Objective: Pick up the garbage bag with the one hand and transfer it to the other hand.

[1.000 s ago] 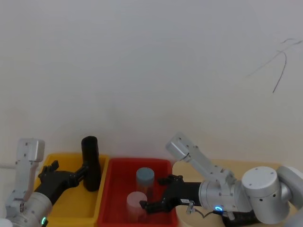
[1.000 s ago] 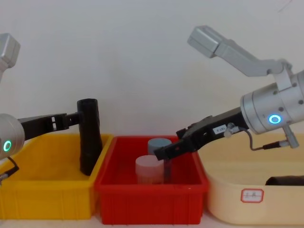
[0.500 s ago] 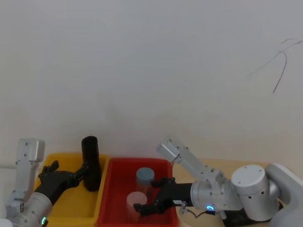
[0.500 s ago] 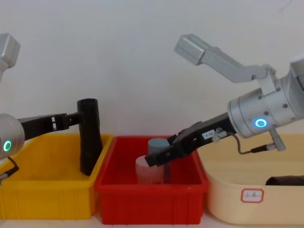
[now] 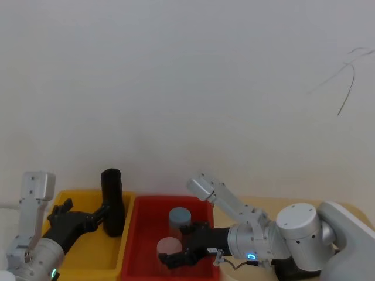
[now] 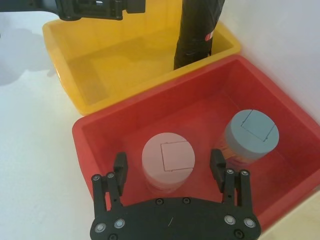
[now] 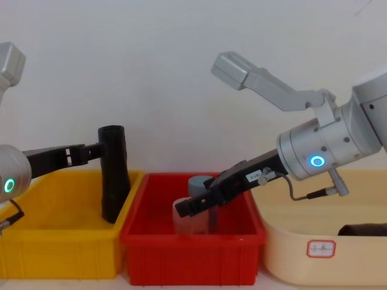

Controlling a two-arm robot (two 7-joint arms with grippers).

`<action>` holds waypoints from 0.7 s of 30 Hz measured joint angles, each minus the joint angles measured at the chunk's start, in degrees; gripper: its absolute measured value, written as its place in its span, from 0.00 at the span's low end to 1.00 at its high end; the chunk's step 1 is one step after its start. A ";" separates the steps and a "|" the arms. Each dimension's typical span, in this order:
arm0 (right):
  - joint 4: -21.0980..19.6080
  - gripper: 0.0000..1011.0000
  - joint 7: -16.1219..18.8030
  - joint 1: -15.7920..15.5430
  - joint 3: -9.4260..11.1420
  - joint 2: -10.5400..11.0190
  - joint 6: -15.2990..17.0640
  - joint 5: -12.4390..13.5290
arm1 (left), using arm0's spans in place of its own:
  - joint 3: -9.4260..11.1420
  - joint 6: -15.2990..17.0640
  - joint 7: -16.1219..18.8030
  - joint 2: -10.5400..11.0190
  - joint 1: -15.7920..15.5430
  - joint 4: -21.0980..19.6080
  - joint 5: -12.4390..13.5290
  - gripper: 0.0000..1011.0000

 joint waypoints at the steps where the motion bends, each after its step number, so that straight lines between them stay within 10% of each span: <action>1: 0.26 0.99 0.04 0.08 0.00 -0.14 -0.08 -0.02 | 0.00 0.00 0.00 0.00 0.00 0.00 0.00 0.99; 21: 8.30 0.99 1.44 2.34 -0.15 -3.99 -2.52 -0.94 | 0.00 0.00 0.00 0.00 0.00 0.00 0.00 0.99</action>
